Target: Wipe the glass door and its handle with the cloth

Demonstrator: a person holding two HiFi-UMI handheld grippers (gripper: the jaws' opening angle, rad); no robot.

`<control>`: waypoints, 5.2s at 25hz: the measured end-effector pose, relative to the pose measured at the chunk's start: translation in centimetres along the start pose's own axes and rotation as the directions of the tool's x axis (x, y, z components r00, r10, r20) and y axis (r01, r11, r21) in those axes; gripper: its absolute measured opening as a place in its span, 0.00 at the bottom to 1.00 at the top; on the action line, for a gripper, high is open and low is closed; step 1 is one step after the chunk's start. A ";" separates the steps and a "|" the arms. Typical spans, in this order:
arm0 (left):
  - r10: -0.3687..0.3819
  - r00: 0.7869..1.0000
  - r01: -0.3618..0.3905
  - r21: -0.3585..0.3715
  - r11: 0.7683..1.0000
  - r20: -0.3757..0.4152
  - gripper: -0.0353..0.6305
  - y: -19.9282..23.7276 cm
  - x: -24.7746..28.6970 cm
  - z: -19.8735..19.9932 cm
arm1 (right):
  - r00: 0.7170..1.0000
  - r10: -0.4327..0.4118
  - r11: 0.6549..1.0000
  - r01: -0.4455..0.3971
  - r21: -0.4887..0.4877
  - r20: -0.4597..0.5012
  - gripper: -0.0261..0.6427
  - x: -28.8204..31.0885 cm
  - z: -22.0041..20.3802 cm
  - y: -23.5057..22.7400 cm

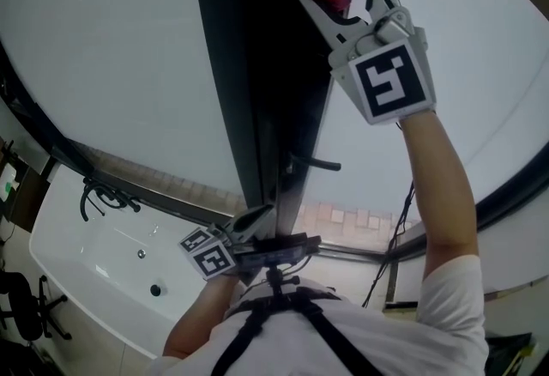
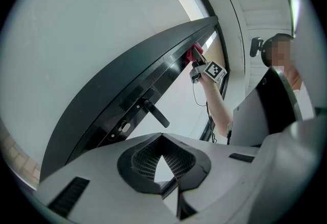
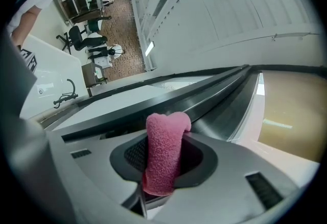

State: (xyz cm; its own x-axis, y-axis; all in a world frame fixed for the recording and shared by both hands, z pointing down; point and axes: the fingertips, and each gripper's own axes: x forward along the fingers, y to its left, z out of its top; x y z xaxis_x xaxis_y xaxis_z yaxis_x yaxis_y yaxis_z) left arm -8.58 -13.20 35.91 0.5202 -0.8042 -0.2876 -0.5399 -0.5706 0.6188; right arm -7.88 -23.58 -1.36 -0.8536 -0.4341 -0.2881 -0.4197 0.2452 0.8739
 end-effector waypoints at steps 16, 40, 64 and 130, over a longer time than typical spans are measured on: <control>-0.007 1.000 0.006 -0.022 1.000 -0.021 0.04 -0.7 0.7 -1.0 | 0.997 0.074 0.996 -0.074 0.043 -0.020 0.19 -1.5 -2.1 4.8; -0.003 0.999 0.001 -0.046 0.999 -0.037 0.04 -0.9 1.4 -2.5 | 0.989 0.141 0.990 -0.141 0.000 -0.049 0.19 -3.5 -4.7 10.9; -0.003 0.999 0.000 -0.061 0.998 -0.048 0.04 -1.1 1.3 -3.0 | 0.968 0.223 0.973 -0.228 -0.034 -0.112 0.19 -5.1 -7.4 16.7; 0.007 0.996 -0.012 -0.055 0.998 -0.090 0.04 -1.8 0.9 -4.2 | 0.778 0.587 0.747 -0.412 0.522 -0.226 0.18 -9.7 -11.4 27.7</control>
State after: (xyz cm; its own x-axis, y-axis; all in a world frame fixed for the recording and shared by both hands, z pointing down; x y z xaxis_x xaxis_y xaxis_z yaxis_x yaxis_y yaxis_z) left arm -4.35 -12.21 37.60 0.5741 -0.7898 -0.2160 -0.5089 -0.5509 0.6615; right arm -7.65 -22.48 30.13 -0.8405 -0.3894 0.3767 -0.1233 0.8146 0.5668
